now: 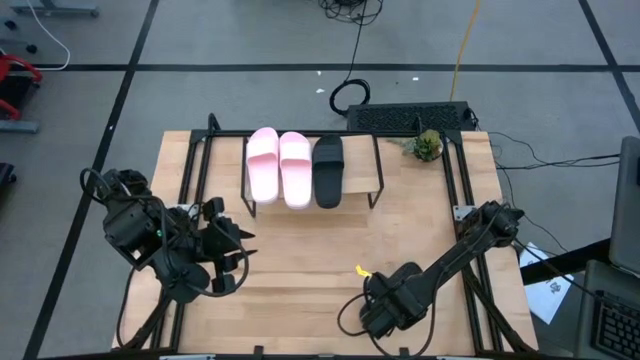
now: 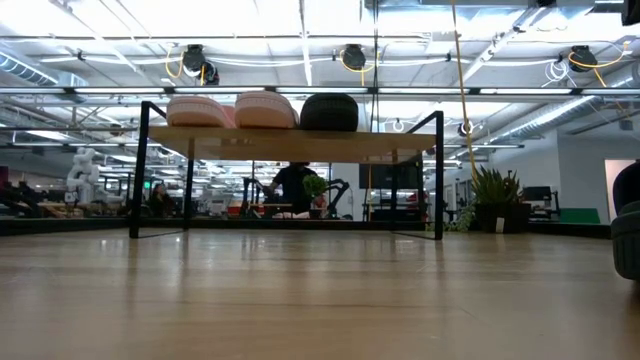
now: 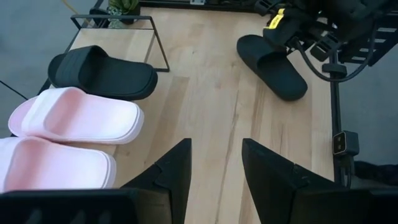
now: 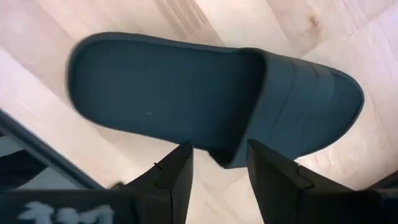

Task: Pick and place slides into the shelf
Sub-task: Put the black slide on the shelf

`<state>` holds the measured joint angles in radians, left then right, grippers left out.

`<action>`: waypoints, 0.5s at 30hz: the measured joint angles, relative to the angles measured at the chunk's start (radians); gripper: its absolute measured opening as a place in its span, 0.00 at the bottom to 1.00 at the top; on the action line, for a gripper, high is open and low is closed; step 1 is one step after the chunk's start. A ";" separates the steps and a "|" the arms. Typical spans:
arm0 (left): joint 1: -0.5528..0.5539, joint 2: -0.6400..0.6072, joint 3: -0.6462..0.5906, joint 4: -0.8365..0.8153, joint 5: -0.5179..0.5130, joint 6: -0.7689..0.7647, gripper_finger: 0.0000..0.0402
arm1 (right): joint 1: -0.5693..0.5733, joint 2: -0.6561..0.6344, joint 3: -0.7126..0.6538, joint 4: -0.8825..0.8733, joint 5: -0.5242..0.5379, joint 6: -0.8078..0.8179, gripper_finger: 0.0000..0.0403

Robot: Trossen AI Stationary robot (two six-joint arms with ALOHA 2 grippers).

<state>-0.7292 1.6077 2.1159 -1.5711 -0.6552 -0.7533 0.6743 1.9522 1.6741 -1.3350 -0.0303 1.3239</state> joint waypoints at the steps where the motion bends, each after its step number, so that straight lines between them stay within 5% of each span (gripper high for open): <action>1: 0.000 0.000 0.000 0.000 0.000 0.000 0.36 | 0.000 0.000 -0.009 0.004 0.000 0.000 0.35; 15: 0.000 0.000 0.000 0.000 0.000 0.019 0.36 | -0.034 0.000 -0.125 0.016 -0.027 0.048 0.35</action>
<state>-0.7292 1.6077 2.1159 -1.5711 -0.6556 -0.7344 0.6400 1.9522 1.5492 -1.3195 -0.0574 1.3715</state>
